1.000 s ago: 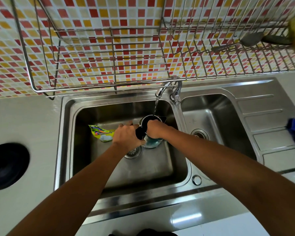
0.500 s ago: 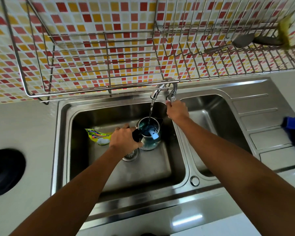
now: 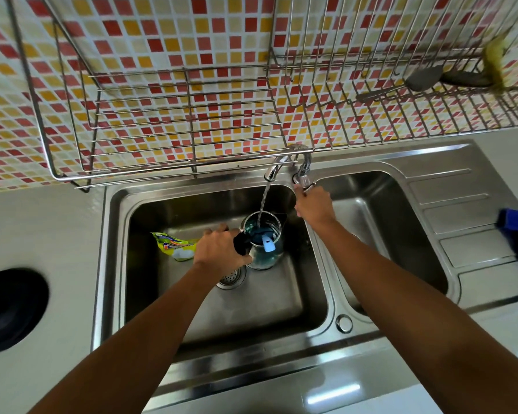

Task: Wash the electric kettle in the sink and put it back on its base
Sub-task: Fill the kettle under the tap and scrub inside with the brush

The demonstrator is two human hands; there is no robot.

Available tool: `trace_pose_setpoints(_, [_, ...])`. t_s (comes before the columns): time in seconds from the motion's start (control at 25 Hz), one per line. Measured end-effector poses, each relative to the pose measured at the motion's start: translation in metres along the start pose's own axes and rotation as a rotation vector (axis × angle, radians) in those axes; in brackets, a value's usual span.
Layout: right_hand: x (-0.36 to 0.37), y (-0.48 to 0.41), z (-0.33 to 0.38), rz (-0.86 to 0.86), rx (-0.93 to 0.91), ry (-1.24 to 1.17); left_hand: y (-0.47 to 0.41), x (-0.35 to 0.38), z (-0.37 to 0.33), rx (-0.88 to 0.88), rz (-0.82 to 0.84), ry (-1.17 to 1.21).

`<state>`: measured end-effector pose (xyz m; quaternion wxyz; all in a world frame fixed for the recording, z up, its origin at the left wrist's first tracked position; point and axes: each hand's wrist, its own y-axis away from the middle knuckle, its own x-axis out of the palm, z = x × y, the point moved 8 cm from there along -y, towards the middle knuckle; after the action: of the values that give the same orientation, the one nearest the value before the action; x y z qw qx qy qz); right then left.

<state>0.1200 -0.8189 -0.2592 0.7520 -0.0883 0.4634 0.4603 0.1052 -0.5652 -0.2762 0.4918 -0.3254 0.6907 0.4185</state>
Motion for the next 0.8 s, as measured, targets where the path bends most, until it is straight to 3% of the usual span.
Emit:
trace_pose_setpoints(0.28, [0.07,0.068,0.041,0.448,-0.387,0.488,-0.002,0.002,0.001,-0.012,-0.003,-0.002])
trace_pose_setpoints(0.64, [0.08,0.073,0.068,0.442,-0.556,1.055,-0.003,0.007,0.004,-0.027,-0.005,0.01])
trace_pose_setpoints(0.8, [0.082,0.072,0.068,0.529,-0.525,1.102,-0.004,0.007,0.005,-0.024,-0.007,0.032])
